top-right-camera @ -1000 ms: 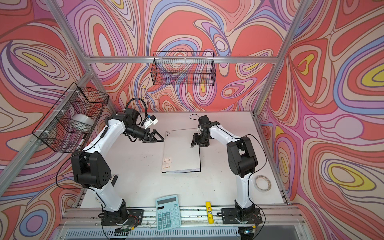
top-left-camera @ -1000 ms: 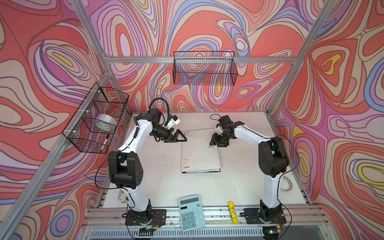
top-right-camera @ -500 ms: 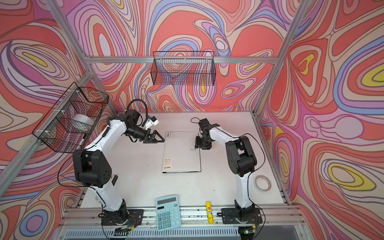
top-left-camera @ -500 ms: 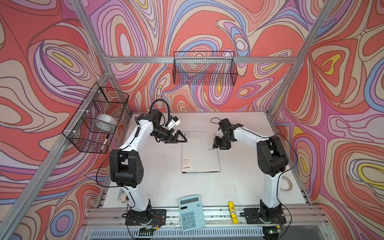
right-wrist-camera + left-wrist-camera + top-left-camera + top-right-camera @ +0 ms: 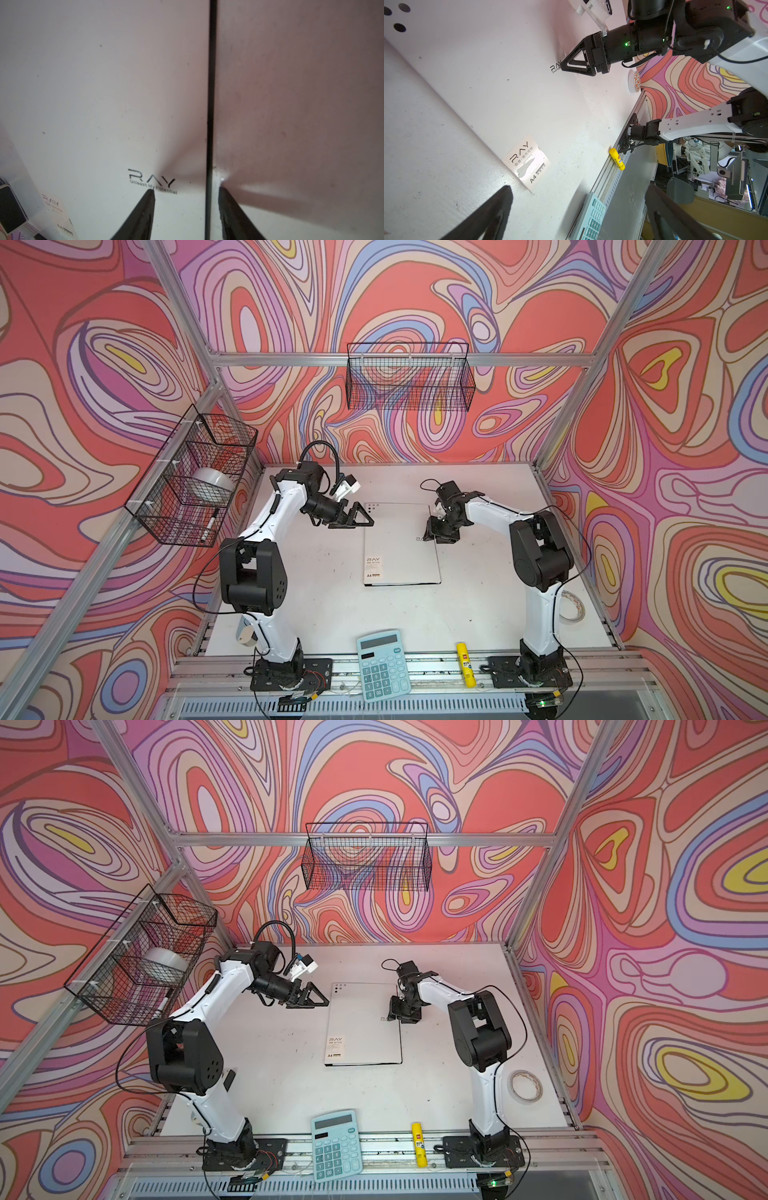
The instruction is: Put the files into the folder
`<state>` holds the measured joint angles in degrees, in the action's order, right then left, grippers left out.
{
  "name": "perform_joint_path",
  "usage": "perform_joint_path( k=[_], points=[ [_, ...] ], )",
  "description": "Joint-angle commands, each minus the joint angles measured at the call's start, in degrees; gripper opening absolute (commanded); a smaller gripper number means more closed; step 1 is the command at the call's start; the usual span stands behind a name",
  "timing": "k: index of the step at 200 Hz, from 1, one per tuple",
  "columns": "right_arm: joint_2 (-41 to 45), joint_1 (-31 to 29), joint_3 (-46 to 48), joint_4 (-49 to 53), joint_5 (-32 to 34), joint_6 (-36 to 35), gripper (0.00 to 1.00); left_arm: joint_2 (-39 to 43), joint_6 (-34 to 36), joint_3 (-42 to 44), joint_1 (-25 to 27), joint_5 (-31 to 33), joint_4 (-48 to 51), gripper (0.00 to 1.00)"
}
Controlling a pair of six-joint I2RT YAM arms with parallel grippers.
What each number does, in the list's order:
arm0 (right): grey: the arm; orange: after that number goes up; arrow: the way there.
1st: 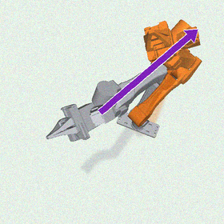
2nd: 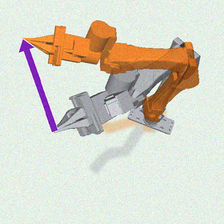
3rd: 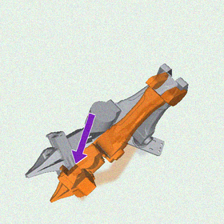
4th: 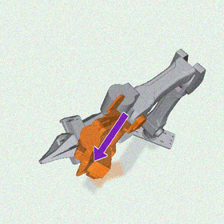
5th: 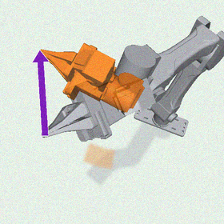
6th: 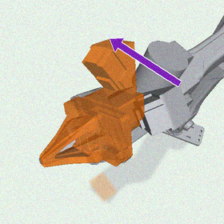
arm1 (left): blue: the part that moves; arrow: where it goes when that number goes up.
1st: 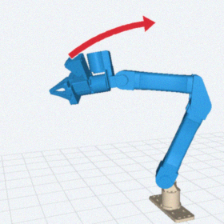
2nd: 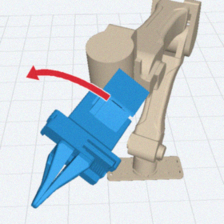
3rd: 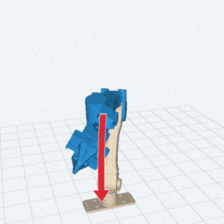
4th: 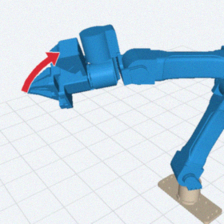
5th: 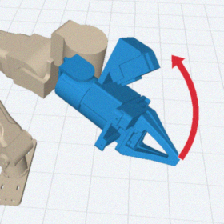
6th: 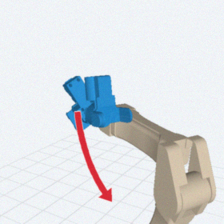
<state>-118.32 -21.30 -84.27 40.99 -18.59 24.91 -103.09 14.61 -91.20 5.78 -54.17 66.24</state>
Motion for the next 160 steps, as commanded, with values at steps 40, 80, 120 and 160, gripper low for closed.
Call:
perform_joint_path(
  k=[40,80,120,160],
  points=[
    [-1.65,-1.36,0.39,-1.30,-2.92,2.40,0.52,-0.07,-0.32,-2.40,-1.03,0.29,0.86,1.00],
    [-2.82,-2.86,-1.52,-2.32,-4.99,4.01,0.52,-0.17,-0.72,-2.55,-1.21,1.12,0.90,1.00],
    [-3.58,-3.06,-3.55,-2.32,-3.82,4.30,0.52,0.08,-1.28,-2.92,-1.38,3.44,0.27,1.00],
    [-0.59,-2.60,-5.46,-0.26,9.10,2.25,0.54,2.49,-5.29,-0.15,-2.24,12.04,-5.81,1.00]
  ],
)
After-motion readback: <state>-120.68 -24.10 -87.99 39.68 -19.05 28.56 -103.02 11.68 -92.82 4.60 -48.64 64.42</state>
